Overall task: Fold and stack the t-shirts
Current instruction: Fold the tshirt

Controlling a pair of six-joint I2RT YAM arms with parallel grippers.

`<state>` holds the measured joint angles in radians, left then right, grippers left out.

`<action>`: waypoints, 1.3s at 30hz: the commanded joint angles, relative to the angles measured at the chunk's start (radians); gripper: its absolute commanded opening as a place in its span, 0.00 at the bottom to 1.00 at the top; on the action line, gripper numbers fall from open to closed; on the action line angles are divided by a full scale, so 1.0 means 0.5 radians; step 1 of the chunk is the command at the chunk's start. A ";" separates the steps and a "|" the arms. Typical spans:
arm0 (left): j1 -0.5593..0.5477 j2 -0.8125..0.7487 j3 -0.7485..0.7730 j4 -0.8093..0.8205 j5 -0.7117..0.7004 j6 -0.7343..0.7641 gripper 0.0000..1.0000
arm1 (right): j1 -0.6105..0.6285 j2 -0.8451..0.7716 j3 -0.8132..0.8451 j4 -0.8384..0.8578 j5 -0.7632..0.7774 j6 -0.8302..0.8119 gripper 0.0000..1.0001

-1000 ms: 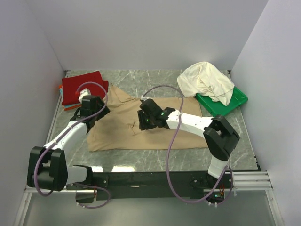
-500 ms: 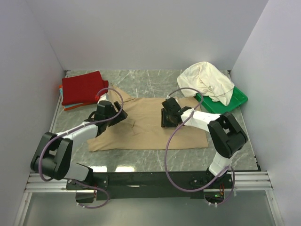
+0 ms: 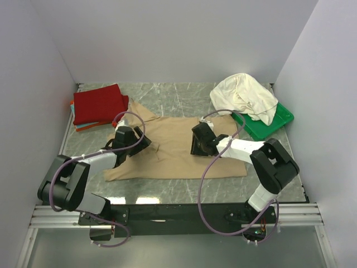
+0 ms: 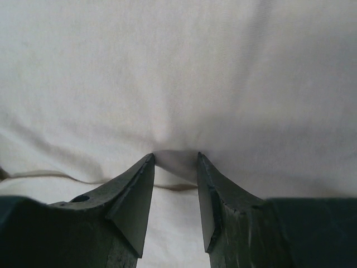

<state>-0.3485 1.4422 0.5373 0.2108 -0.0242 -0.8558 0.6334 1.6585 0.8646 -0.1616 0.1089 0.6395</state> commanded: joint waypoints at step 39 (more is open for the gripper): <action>-0.079 -0.541 -0.053 -0.486 -0.025 -0.016 0.79 | 0.169 -0.353 -0.075 -0.500 0.126 0.141 0.46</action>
<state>-0.3832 1.1358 0.4816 -0.0887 -0.0601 -0.8913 0.7410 1.4811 0.8478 -0.4885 0.2165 0.7475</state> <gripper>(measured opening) 0.790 0.459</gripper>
